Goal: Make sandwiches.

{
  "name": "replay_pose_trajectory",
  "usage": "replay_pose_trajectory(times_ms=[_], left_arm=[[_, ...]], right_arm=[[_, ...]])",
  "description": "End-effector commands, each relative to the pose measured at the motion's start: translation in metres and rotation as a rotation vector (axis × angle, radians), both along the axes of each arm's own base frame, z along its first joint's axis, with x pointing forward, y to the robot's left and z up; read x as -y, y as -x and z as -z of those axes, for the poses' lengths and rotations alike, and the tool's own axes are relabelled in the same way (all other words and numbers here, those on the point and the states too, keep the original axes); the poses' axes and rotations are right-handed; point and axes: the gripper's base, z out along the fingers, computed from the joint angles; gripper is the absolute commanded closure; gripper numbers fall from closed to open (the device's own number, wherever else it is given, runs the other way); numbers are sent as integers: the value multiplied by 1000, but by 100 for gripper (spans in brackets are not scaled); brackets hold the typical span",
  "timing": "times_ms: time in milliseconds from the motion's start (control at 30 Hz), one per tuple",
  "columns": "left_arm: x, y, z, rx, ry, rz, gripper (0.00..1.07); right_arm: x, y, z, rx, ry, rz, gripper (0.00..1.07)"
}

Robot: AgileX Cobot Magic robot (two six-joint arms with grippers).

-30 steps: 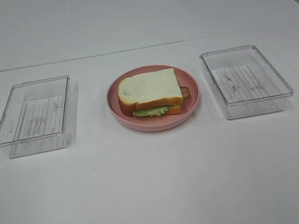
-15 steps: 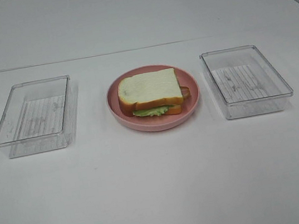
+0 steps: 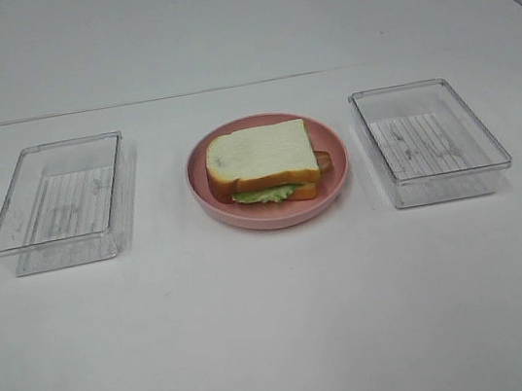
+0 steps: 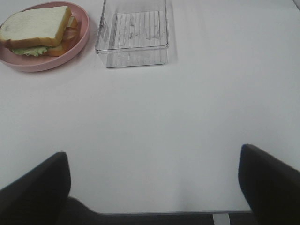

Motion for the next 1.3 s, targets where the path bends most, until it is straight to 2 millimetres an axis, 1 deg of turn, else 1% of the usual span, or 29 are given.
replay_pose_trajectory(times_ms=[33, 67, 167, 1300], left_arm=[[1, 3, 0, 31, 7, -41, 15], [2, 2, 0, 32, 6, -106, 15], [2, 2, 0, 32, 7, -140, 15], [2, 1, 0, 27, 7, -140, 15]], right_arm=[[0, 3, 0, 26, 0, -7, 13], [0, 3, 0, 26, 0, -7, 13], [0, 3, 0, 26, 0, -7, 13], [0, 3, 0, 26, 0, -17, 13]])
